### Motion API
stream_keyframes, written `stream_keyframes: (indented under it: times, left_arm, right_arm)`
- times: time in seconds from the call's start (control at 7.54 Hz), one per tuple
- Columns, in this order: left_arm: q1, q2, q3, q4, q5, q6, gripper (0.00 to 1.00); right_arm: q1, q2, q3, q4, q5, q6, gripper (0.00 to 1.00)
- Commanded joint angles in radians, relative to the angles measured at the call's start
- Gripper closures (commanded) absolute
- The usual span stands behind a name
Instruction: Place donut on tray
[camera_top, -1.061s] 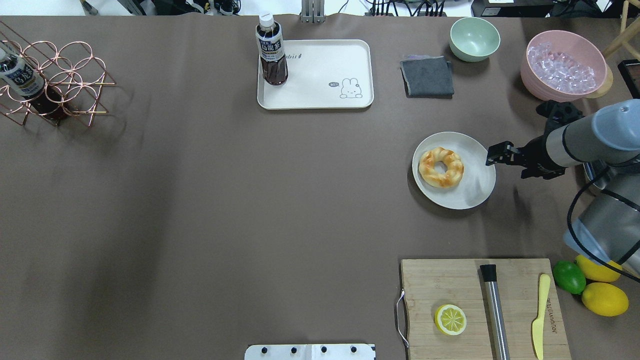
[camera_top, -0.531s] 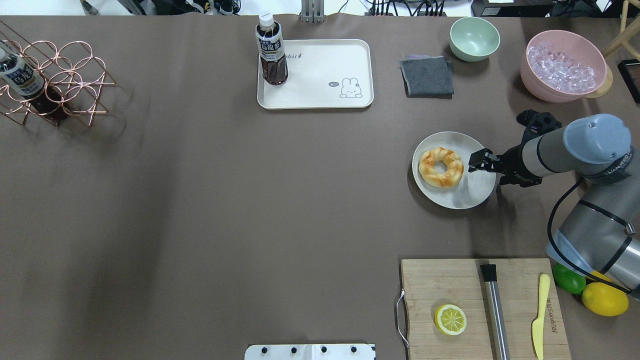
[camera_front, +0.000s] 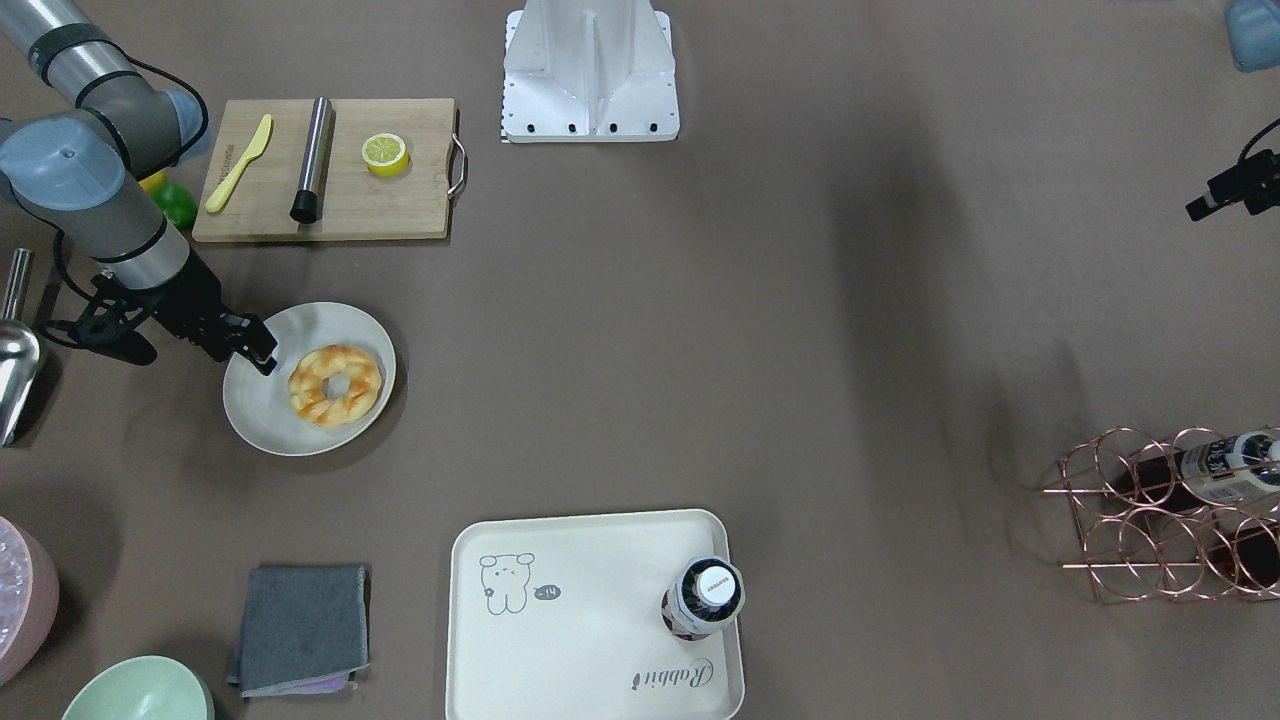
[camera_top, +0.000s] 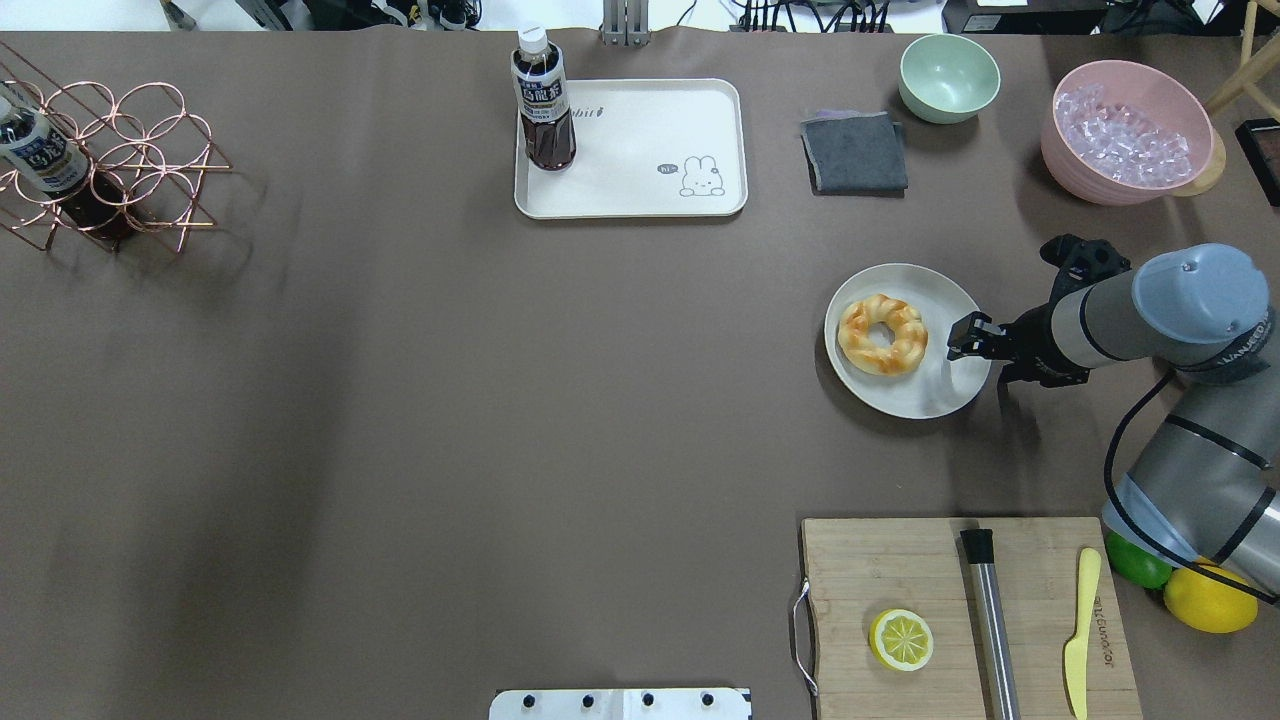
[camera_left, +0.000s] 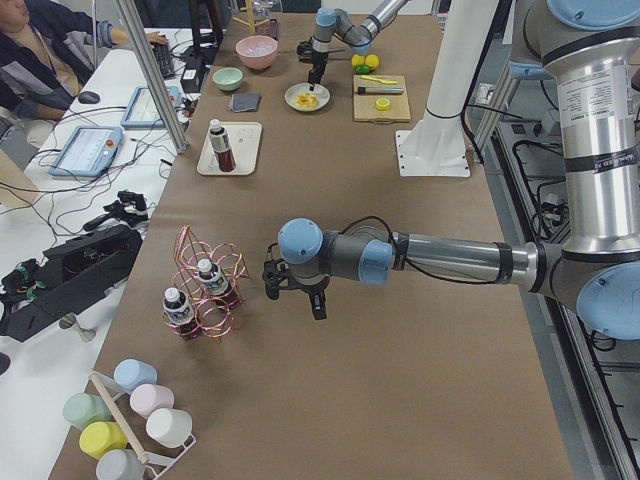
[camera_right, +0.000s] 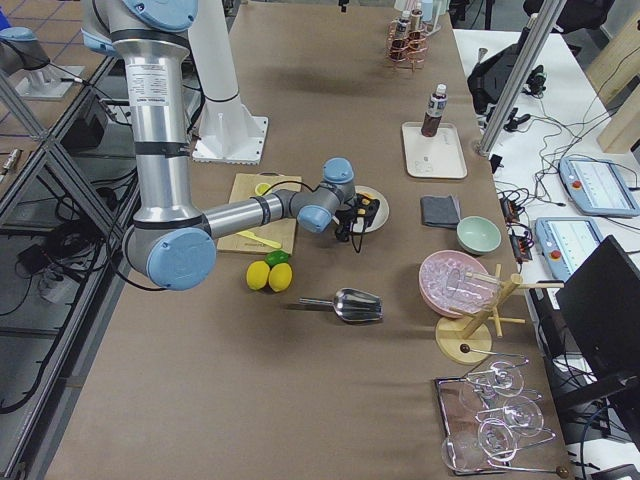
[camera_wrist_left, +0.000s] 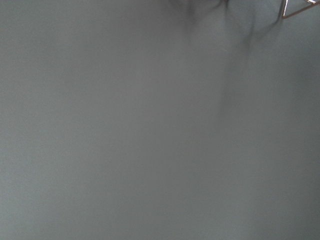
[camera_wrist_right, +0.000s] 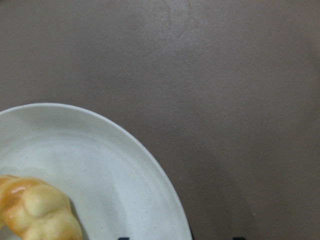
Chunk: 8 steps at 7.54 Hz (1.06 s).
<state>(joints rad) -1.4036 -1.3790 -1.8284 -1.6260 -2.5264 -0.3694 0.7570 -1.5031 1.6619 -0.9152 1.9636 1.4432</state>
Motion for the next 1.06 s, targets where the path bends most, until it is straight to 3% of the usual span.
stream_keyframes:
  times: [0.0,0.93]
  left_arm:
    - [0.000,0.000,-0.002,0.000,0.000,0.000,0.02]
    - [0.000,0.002,-0.002,0.000,0.000,0.001,0.02]
  right_arm:
    - [-0.001,-0.006,0.033,0.001,0.000,0.039,1.00]
    - [0.030,0.029,0.072,-0.013,0.012,0.051,1.00]
